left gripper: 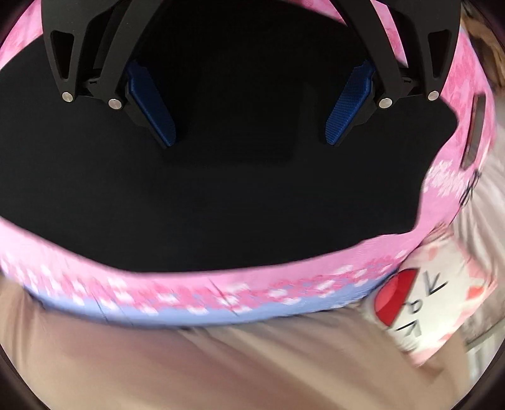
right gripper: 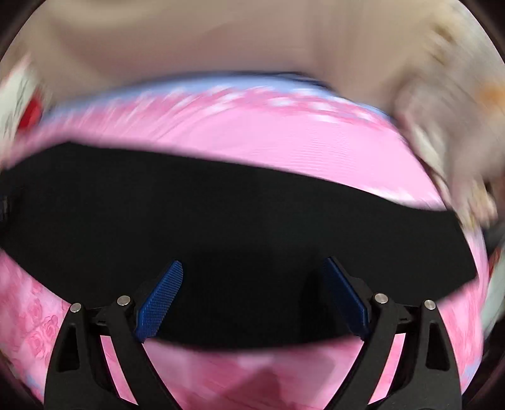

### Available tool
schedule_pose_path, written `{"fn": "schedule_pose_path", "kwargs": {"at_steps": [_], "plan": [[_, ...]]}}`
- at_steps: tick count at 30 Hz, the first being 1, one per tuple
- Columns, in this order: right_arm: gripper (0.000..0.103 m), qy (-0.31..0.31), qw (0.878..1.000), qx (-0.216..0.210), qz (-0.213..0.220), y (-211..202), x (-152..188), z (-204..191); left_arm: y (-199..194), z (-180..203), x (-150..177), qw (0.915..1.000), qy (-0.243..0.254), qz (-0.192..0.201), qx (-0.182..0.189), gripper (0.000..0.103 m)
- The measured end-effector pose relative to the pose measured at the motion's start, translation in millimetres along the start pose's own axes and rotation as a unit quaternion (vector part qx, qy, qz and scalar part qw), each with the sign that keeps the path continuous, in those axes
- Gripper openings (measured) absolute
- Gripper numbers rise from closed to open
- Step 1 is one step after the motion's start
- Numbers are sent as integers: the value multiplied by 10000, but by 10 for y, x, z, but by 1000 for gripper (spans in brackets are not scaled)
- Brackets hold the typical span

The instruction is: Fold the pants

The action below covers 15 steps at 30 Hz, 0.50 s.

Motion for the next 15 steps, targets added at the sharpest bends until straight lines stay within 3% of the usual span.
{"fn": "schedule_pose_path", "kwargs": {"at_steps": [4, 7, 10, 15], "plan": [[88, 1107, 9920, 594, 76, -17, -7, 1211, -273, -157, -45, 9980, -486, 360, -161, 94], [88, 1585, 9861, 491, 65, 95, -50, 1691, -335, -6, 4, 9981, -515, 341, -38, 94], [88, 1611, 9846, 627, -253, 344, -37, 1994, -388, 321, 67, 9987, -324, 389, 90, 94], [90, 1626, 9849, 51, -598, 708, 15, 2052, -454, 792, 80, 9974, 67, 706, 155, 94]]}}
Point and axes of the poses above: each gripper's, at about its wrist camera, not at the fingertips, and y roughly the way its jaws point, z to its right, x to its underside, the point moved 9 cm from there along y, roughly the way its jaws point, and after that the axes turned 7 degrees about x, right-handed, at the moved point
